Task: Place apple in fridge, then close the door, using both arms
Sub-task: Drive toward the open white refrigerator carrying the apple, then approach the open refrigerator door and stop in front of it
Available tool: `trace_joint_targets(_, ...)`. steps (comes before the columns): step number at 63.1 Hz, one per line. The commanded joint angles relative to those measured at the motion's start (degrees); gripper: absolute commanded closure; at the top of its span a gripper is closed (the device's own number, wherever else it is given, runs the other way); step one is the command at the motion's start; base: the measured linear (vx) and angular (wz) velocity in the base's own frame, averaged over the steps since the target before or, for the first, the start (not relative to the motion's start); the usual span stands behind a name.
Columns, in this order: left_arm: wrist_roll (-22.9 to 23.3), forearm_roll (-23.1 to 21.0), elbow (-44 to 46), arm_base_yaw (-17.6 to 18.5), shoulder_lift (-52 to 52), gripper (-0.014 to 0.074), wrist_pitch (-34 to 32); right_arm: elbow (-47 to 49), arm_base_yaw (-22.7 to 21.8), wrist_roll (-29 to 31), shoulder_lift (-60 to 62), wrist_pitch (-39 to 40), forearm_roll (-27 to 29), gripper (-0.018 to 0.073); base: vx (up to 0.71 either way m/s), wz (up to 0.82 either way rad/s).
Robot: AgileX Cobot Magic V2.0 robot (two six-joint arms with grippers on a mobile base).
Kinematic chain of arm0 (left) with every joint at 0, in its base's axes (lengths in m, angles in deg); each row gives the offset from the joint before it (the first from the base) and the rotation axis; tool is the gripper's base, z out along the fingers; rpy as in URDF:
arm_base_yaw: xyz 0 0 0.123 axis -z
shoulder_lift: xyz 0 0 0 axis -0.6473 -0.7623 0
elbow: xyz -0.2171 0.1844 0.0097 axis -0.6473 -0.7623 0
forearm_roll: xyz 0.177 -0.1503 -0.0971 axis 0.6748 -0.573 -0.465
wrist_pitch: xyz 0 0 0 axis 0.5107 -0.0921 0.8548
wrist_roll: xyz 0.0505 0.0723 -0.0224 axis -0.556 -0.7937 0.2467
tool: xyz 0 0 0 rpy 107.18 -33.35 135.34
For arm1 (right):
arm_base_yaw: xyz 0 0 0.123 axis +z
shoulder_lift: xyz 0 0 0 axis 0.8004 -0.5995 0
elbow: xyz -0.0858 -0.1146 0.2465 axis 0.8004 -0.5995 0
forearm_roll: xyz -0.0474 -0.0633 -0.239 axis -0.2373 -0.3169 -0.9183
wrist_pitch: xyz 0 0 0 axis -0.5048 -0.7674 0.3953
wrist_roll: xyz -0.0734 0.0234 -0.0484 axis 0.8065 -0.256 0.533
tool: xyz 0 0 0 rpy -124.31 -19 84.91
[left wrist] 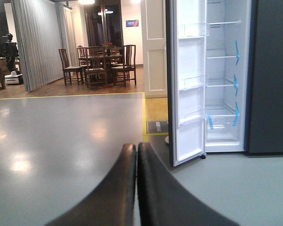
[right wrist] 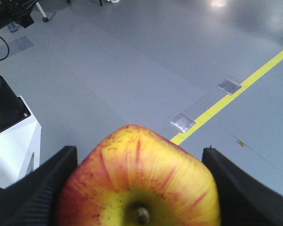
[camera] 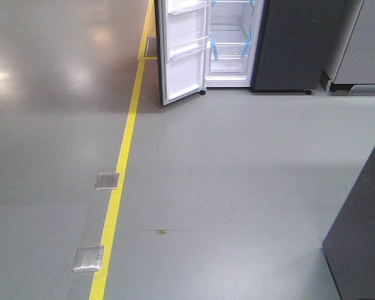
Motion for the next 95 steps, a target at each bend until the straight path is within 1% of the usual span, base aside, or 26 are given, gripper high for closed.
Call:
trace_joint_targets(1, 0.6, 0.0, -1.2, 0.2, 0.9, 0.0603, -4.4, 1.4, 0.0, 0.3, -0.6, 2.9, 3.0, 0.0190, 0.28, 0.06)
trace_joint_targets(95, 0.6, 0.0, -1.2, 0.2, 0.9, 0.0603, -4.4, 1.4, 0.0, 0.3, -0.6, 2.9, 3.0, 0.0190, 0.30, 0.00)
